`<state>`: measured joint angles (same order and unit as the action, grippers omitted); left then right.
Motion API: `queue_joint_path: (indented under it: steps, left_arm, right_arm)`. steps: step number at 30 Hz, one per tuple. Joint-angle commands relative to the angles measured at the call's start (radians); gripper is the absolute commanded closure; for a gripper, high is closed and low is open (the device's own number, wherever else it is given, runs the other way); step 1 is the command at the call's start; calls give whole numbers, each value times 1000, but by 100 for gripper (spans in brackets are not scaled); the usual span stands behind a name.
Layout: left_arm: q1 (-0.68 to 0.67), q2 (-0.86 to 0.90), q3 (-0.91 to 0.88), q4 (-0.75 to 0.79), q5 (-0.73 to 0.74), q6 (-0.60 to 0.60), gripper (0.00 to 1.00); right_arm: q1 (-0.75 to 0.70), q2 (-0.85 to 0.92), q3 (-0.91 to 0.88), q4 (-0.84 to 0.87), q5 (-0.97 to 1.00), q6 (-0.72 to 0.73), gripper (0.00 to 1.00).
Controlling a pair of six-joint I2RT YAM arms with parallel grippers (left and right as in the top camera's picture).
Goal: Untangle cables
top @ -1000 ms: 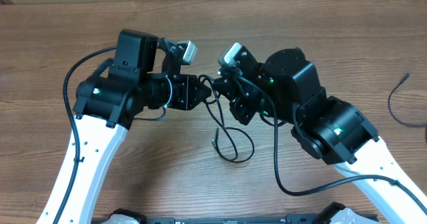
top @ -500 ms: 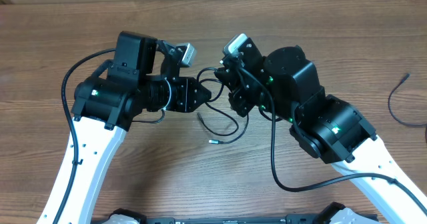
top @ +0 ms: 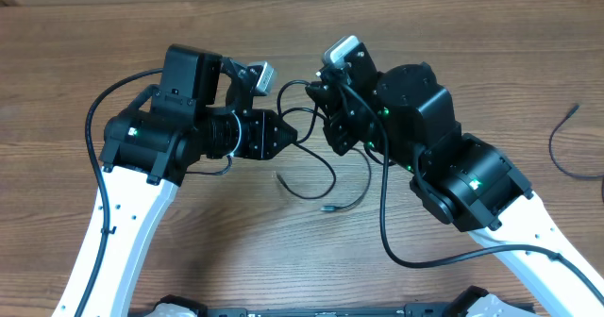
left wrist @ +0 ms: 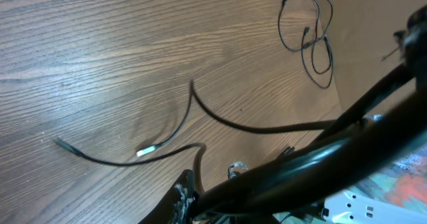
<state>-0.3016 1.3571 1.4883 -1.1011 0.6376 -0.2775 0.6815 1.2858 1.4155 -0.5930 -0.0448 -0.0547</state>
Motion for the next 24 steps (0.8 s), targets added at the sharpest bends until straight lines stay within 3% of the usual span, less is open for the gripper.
queue_joint_path:
  steps: [1, 16, 24]
  left_arm:
    - [-6, -18, 20, -11, -20, 20, 83]
    - [-6, -18, 20, -14, -20, 20, 83]
    - [-5, -18, 20, -13, -22, 20, 83]
  right_arm:
    - [-3, -14, 12, 28, 88, 63, 96]
    - [-4, -55, 12, 91, 379, 238, 96]
    - [-4, -98, 12, 76, 372, 238, 96]
